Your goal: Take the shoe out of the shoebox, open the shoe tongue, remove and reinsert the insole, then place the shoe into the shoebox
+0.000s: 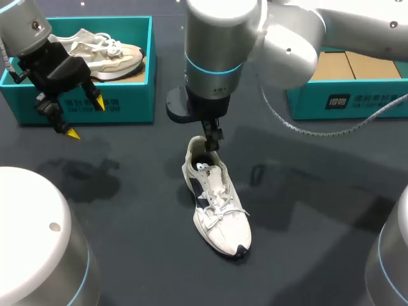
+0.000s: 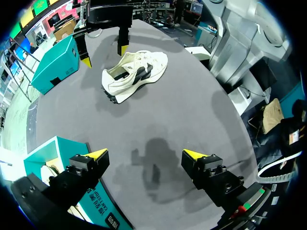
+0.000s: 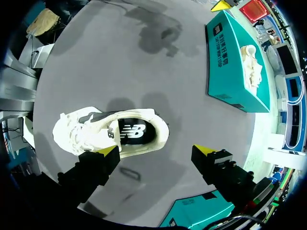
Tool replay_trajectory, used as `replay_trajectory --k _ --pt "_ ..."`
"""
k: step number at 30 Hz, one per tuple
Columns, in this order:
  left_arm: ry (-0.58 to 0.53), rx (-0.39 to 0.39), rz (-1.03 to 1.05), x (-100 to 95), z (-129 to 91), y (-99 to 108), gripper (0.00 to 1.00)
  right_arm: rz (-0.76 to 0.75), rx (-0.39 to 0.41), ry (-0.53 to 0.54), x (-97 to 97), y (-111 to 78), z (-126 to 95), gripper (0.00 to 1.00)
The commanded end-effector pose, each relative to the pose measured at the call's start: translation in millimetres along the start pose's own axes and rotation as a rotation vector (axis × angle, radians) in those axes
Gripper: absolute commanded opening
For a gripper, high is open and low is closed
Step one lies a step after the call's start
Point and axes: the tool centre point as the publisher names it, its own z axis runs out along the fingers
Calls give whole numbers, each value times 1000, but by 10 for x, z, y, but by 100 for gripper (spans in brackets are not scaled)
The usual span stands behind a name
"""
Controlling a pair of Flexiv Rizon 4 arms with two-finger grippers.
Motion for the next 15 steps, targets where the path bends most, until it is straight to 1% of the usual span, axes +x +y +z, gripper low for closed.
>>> replay_trajectory --k 1,8,15 --pt "0 -3 0 5 0 2 100 -14 -33 12 -58 -4 114 100" --pt "0 -3 0 5 0 2 100 -37 -13 45 -153 77 279 100" --pt "0 -3 0 5 0 2 100 -51 13 63 -155 160 388 100"
